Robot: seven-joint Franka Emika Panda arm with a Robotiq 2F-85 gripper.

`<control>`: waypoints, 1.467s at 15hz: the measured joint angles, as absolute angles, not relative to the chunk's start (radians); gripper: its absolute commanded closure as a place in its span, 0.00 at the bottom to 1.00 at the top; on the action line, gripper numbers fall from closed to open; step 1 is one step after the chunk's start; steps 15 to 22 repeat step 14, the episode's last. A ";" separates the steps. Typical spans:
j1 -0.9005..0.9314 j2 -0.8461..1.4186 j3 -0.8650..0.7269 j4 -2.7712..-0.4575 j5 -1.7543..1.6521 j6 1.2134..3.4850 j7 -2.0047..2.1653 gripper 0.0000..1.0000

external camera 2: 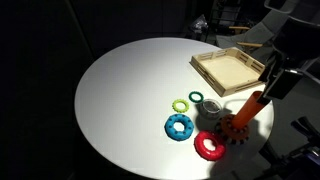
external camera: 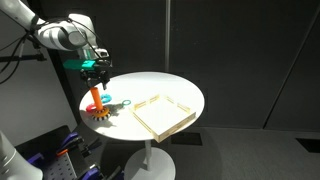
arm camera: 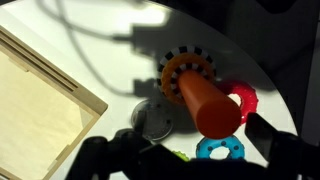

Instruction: Pick up the black and white ring and put it on the ring holder

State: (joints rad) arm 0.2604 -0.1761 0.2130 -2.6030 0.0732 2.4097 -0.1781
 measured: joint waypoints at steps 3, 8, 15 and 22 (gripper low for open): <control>0.261 -0.176 0.213 -2.602 0.074 2.410 -0.178 0.00; 0.260 -0.176 0.201 -2.594 0.106 2.402 -0.178 0.00; 0.258 -0.176 0.192 -2.592 0.125 2.400 -0.178 0.00; 0.258 -0.176 0.192 -2.592 0.125 2.400 -0.178 0.00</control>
